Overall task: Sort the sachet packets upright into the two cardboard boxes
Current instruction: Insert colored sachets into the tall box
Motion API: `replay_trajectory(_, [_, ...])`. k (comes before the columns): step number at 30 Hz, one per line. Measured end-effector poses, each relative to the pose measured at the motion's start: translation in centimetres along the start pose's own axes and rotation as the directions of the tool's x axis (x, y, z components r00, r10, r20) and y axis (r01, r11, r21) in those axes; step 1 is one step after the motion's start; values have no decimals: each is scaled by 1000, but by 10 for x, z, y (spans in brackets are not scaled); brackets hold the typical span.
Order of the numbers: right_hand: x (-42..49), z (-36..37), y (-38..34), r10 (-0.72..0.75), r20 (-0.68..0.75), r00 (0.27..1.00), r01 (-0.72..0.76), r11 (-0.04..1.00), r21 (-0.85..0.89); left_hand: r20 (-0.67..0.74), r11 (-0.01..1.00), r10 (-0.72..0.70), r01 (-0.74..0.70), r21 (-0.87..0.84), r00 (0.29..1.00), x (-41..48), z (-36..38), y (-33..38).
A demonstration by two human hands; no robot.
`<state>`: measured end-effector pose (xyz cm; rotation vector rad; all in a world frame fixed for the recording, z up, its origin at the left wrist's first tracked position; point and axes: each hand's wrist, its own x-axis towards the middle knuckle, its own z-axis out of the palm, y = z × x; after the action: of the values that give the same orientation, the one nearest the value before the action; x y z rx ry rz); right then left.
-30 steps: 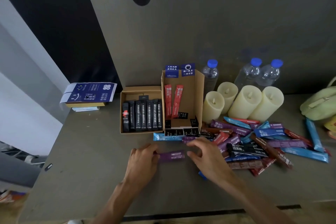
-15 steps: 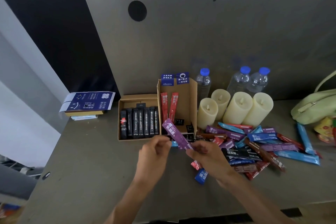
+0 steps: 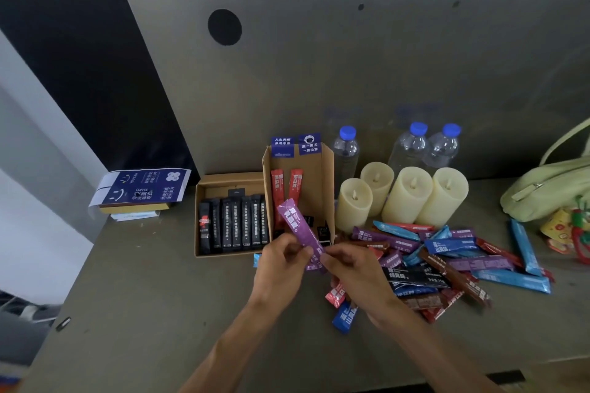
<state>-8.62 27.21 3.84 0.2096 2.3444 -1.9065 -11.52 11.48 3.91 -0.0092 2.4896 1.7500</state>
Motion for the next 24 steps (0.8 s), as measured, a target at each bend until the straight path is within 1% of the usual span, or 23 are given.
replay_trajectory(2, [6,-1,3,10,-29,1000,-11,1000,-20,2,999,-5,5,42,1000,8,3,3])
replay_trajectory(4, [13,-4,9,34,-107,994,-42,997,-67,-33,996,-19,21,84,999,23,6,6])
replay_trajectory(6, [21,-9,13,62,-189,980,-74,996,-59,-61,992,-15,23,128,998,43,10,12])
replay_trajectory(7, [25,-12,13,68,-201,977,-81,995,-57,-66,988,-7,17,154,998,53,13,15])
replay_trajectory(10, [36,-16,12,56,-152,987,-78,987,-142,-74,969,-31,48,244,997,77,27,23])
replay_trajectory(13, [45,-16,11,5,-105,994,-31,968,-248,-83,946,-71,93,309,994,93,42,20])
replay_trajectory(17, [50,-18,10,-8,-110,994,-21,964,-267,-106,940,-50,83,330,993,104,52,18])
replay_trajectory(24, [52,-23,9,-4,-69,998,-15,962,-273,-117,932,-13,54,359,993,117,54,11])
